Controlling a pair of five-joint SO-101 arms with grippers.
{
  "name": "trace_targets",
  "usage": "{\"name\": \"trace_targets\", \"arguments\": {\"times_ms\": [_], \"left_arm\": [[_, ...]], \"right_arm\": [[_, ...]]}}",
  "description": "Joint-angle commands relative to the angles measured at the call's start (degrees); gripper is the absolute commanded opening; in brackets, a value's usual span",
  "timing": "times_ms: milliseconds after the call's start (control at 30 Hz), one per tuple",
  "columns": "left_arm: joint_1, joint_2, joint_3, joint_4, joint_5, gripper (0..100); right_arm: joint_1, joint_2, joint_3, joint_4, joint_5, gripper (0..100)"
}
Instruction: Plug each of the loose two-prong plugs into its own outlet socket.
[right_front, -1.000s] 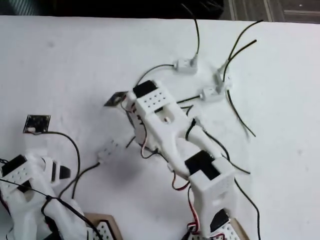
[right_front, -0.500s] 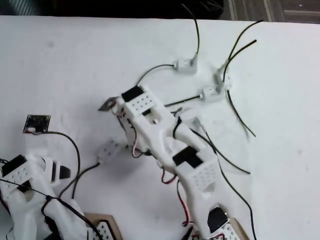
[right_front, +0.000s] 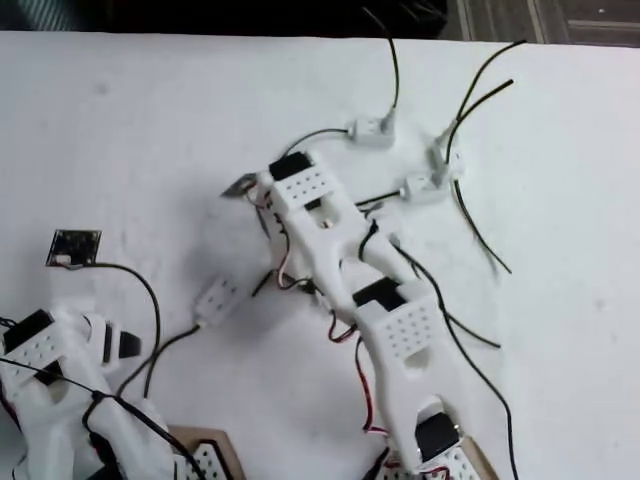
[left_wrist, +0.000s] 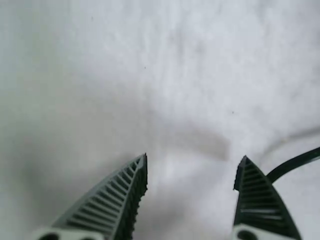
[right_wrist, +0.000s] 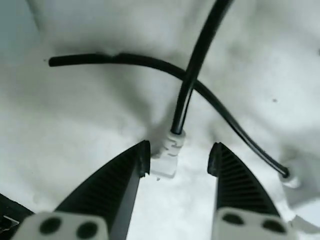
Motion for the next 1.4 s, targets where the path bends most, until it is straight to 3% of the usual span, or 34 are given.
{"name": "trace_targets", "arguments": {"times_ms": [0,333,833,1233,1367], "left_arm": [[-0.22,-1.27,-0.26,-0.7,0.53,28],[-0.22,-1.27,-0.26,-0.7,0.53,28],[-0.22,-1.27,-0.26,-0.7,0.53,28],[-0.22,-1.27,-0.26,-0.7,0.53,28],[-0.22,-1.27,-0.26,-0.7,0.53,28]], "right_arm": [[1.19,-5.85,1.14,0.84,0.79,19.0],[2.33,-6.37,4.92,0.66,2.9,19.0],[-3.91,2.95,2.11,0.57,0.7,18.6],[-4.53,2.95,2.02,0.57,0.97,1.4],[-4.79,3.12,2.2,0.75,4.22,1.6]]}}
